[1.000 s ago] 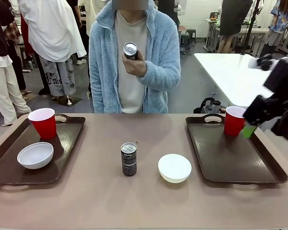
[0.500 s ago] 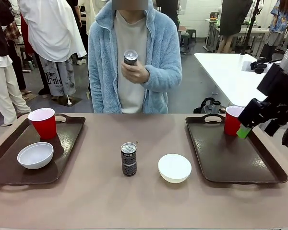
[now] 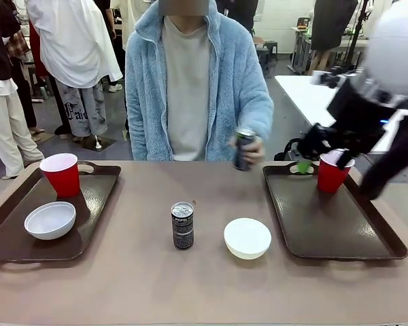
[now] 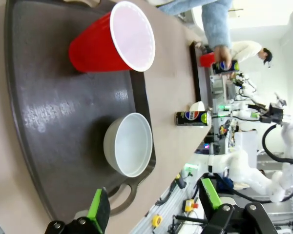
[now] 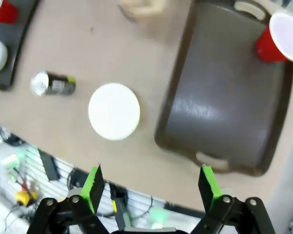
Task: Prepare tableware on both trays.
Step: Pick up a Picnic Bowl from the table and place it on a Handle tray.
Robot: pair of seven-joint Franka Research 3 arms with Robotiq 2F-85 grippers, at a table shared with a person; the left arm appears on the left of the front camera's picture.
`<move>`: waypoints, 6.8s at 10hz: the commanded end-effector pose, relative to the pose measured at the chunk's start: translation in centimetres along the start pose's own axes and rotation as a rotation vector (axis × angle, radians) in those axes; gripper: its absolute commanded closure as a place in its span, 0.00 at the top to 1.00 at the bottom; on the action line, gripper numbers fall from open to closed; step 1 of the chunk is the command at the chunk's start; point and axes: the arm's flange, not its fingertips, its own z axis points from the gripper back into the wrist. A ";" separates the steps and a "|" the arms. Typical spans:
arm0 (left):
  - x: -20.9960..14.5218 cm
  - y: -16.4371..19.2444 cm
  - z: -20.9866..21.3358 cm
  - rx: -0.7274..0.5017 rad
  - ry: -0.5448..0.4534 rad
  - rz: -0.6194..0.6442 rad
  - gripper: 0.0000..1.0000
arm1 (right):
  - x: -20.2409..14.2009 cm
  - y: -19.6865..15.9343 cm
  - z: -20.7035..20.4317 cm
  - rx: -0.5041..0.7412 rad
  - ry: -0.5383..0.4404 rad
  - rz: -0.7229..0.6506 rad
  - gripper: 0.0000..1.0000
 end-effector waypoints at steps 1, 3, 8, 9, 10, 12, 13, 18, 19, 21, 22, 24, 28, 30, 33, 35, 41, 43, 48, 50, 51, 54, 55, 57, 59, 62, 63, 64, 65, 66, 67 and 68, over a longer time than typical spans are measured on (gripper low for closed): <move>-0.4 -0.1 0.1 0.009 0.001 -0.006 0.97 | -0.3 0.7 0.0 0.020 0.028 0.055 1.00; -0.4 -0.1 0.1 0.009 0.001 -0.006 0.97 | -11.0 -0.7 3.5 -0.023 0.085 0.227 1.00; -0.4 -0.1 0.1 0.009 0.001 -0.006 0.97 | -9.2 -0.2 3.0 -0.034 0.131 0.255 1.00; -0.4 -0.1 0.1 0.009 0.001 -0.006 0.97 | -8.2 0.3 3.0 -0.032 0.137 0.248 1.00; -0.4 -0.1 0.1 0.009 0.001 -0.006 0.97 | -5.9 1.1 3.2 -0.005 0.115 0.195 1.00; -0.4 -0.1 0.1 0.009 0.001 -0.006 0.97 | -0.8 4.1 2.5 -0.015 0.129 0.092 1.00; -0.4 -0.1 0.1 0.009 0.001 -0.006 0.97 | 1.4 5.9 1.3 -0.031 0.148 0.032 1.00; -0.4 -0.1 0.1 0.009 0.001 -0.006 0.97 | 3.1 10.3 -7.2 0.010 0.164 -0.013 1.00; -0.4 -0.1 0.1 0.009 0.001 -0.006 0.97 | 2.4 9.9 -7.2 0.014 0.148 0.014 1.00; -0.4 -0.1 0.1 0.009 0.001 -0.006 0.97 | 3.9 10.2 -6.5 0.025 0.182 -0.005 1.00; -0.4 -0.1 0.1 0.009 0.001 -0.006 0.97 | 3.9 10.2 -6.5 0.025 0.182 -0.005 1.00; -0.4 -0.1 0.1 0.009 0.001 -0.006 0.97 | 3.9 10.2 -6.5 0.025 0.182 -0.005 1.00; -0.4 -0.1 0.1 0.009 0.001 -0.006 0.97 | 1.6 11.5 -11.9 -0.088 0.185 0.048 1.00; -0.4 -0.1 0.1 0.009 0.001 -0.006 0.97 | 0.9 11.8 -14.5 -0.107 0.190 0.073 1.00; -0.4 -0.1 0.1 0.009 0.001 -0.006 0.97 | 1.5 12.0 -17.6 -0.127 0.206 0.109 1.00; -0.4 -0.1 0.1 0.009 0.001 -0.006 0.97 | -4.9 6.9 -15.6 -0.108 0.071 0.411 1.00; -0.4 -0.1 0.1 0.009 0.001 -0.006 0.97 | -7.7 4.2 -15.7 -0.049 0.092 0.495 1.00; -0.4 -0.1 0.1 0.009 0.001 -0.006 0.97 | -7.4 4.5 -15.6 -0.041 0.114 0.497 1.00; -0.4 -0.1 0.1 0.009 0.001 -0.006 0.97 | -3.0 6.3 -14.6 -0.078 0.101 0.489 1.00; -0.4 -0.1 0.1 0.009 0.001 -0.006 0.97 | -0.8 7.2 -16.3 -0.001 0.130 0.473 1.00; -0.4 -0.1 0.1 0.009 0.001 -0.006 0.97 | 0.1 7.6 -17.3 0.032 0.148 0.479 1.00; -0.4 -0.1 0.1 0.009 0.001 -0.006 0.97 | 0.9 8.0 -19.5 0.048 0.205 0.483 1.00; -0.4 -0.1 0.1 0.009 0.001 -0.006 0.97 | 1.1 7.7 -19.7 0.043 0.211 0.476 1.00; -0.4 -0.1 0.1 0.009 0.001 -0.006 0.97 | 1.3 7.2 -20.2 0.008 0.231 0.445 1.00; -0.4 -0.1 0.1 0.009 0.001 -0.006 0.97 | 1.3 6.2 -20.5 -0.017 0.237 0.435 1.00; -0.4 -0.1 0.1 0.009 0.001 -0.006 0.97 | 2.2 5.4 -22.0 0.005 0.249 0.461 1.00; -0.4 -0.1 0.1 0.009 0.001 -0.006 0.97 | 2.5 5.4 -22.3 0.007 0.253 0.481 0.42; -0.4 -0.1 0.1 0.009 0.001 -0.006 0.97 | 2.6 5.4 -22.5 0.007 0.253 0.491 0.42; -0.4 -0.1 0.1 0.009 0.001 -0.006 0.97 | 2.6 5.3 -22.5 0.008 0.254 0.491 0.42; -0.4 -0.1 0.1 0.009 0.001 -0.006 0.97 | 2.6 5.3 -22.4 0.006 0.253 0.492 0.36; -0.4 -0.1 0.1 0.009 0.001 -0.006 0.97 | 2.6 5.3 -22.3 0.010 0.249 0.491 0.25; -0.4 -0.1 0.1 0.009 0.001 -0.006 0.97 | 2.6 5.3 -22.3 0.012 0.248 0.492 0.00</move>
